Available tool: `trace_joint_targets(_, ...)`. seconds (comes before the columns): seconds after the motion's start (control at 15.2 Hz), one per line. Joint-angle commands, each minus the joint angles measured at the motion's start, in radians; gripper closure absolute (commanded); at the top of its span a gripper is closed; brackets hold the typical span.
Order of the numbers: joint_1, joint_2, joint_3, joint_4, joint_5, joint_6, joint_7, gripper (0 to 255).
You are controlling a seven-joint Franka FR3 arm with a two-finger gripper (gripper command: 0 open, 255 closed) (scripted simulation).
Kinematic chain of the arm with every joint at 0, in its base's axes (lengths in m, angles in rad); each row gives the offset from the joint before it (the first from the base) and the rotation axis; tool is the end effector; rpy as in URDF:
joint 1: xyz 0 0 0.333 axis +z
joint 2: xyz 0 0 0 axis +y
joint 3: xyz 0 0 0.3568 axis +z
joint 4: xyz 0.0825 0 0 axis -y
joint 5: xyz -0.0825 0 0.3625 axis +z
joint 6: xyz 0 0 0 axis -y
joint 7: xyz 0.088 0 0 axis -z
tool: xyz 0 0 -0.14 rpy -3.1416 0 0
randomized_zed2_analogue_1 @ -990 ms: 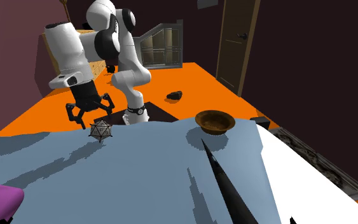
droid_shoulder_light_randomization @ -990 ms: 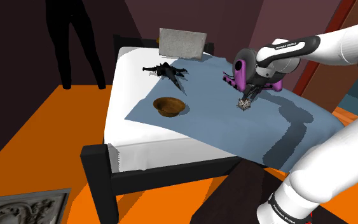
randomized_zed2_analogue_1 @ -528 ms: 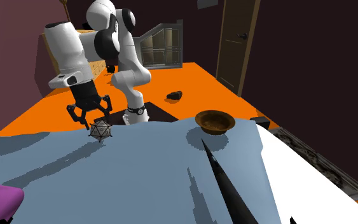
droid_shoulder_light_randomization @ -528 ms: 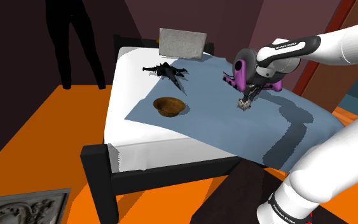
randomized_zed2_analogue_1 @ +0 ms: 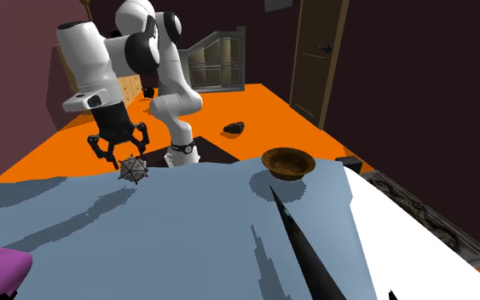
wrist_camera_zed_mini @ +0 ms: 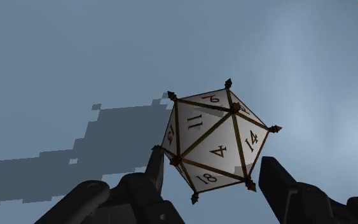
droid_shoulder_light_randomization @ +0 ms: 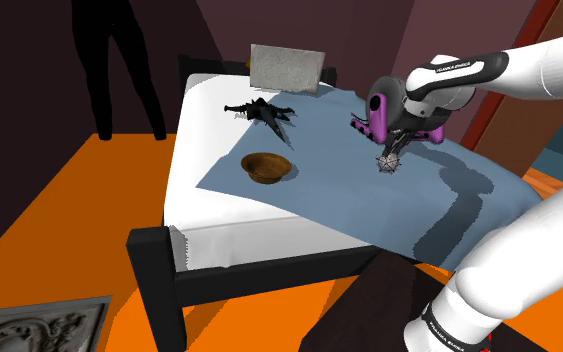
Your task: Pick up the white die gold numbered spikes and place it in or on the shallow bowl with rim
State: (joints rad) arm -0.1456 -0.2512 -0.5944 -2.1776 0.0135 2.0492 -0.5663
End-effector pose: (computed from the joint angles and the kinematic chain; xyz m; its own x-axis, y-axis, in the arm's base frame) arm 0.3381 -0.3298 0.5011 0.9735 -0.1740 0.1482 -0.1627 -0.9830 -0.0853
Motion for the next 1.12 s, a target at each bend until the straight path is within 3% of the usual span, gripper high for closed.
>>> trace_joint_targets(0.0, 0.0, -0.006, 0.004, 0.021, -0.003, -0.026, 0.006, 255)
trace_joint_targets(1.06, 0.005, -0.022, 0.024, 0.221, -0.011, -0.239, 0.037, 255)
